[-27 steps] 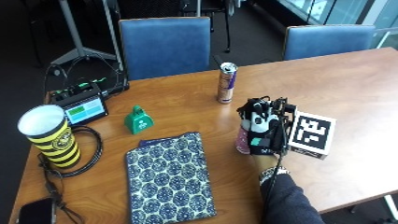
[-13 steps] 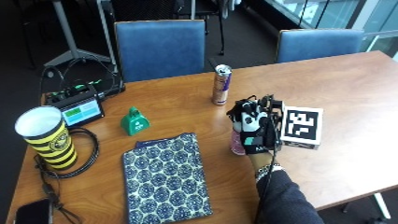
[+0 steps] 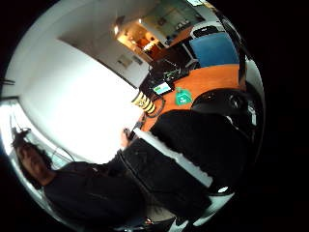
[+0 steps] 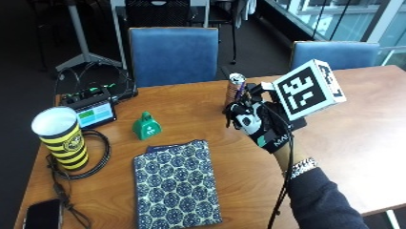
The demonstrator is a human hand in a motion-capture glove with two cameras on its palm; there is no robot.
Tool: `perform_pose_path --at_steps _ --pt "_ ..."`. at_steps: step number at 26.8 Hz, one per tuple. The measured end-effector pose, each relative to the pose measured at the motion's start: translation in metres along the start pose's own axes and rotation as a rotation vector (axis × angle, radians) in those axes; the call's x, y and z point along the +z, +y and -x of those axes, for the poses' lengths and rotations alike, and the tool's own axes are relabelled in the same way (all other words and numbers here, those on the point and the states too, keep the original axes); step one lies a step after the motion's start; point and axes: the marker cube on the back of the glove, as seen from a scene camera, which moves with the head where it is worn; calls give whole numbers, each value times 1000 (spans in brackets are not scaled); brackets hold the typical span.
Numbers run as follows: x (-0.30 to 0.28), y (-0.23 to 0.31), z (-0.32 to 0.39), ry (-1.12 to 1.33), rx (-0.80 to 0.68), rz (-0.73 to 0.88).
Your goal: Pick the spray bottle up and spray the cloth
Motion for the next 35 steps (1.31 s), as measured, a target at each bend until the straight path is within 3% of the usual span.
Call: perform_pose_path --at_steps 9,19,35 --pt "-27 -33 49 322 -152 192" --pt "18 -36 72 734 -299 487" --pt "108 25 43 822 -334 738"
